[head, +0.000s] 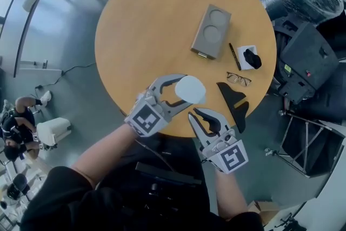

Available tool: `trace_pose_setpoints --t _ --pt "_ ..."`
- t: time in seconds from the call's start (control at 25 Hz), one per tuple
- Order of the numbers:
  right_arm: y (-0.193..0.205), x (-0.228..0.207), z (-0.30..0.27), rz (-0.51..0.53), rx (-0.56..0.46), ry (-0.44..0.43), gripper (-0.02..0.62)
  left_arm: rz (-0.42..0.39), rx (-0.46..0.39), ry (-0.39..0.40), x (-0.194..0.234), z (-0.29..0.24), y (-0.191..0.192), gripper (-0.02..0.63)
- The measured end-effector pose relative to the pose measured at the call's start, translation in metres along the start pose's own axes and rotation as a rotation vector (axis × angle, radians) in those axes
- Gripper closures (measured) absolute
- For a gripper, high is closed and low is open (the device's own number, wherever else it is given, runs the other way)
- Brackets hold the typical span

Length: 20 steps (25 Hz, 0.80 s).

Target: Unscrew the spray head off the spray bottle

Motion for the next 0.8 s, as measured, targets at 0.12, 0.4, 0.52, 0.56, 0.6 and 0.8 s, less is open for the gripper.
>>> trace_pose_setpoints --t 0.12,0.4,0.52,0.56,0.6,0.8 --pt "-0.020 0.004 0.006 0.018 -0.031 0.016 0.502 0.019 -0.017 0.000 -0.003 0.009 -0.020 0.298" --pt "-0.062 0.034 0.023 0.031 -0.056 0.008 0.448 0.069 -0.013 0.026 -0.029 0.040 -0.055 0.298" --pt "-0.076 0.045 0.025 0.036 -0.054 0.004 0.430 0.054 -0.009 0.029 -0.036 0.052 -0.071 0.298" --pt "-0.080 0.048 0.026 0.037 -0.056 0.001 0.426 0.050 -0.009 0.027 -0.039 0.055 -0.075 0.298" --pt "-0.084 0.052 0.027 0.038 -0.059 -0.002 0.421 0.050 -0.010 0.024 -0.041 0.058 -0.079 0.298" --pt "-0.095 0.068 0.029 0.026 -0.058 -0.026 0.333 0.081 0.000 0.021 -0.057 0.067 -0.085 0.298"
Point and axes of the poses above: the fingertips, and each gripper's own axes: z backward along the fingers, x to its left, y out of its underside, the point moved 5 cm from there along z, backward along the fingers, and after that the axes turned 6 degrees about -z, right-handed, at the moved point
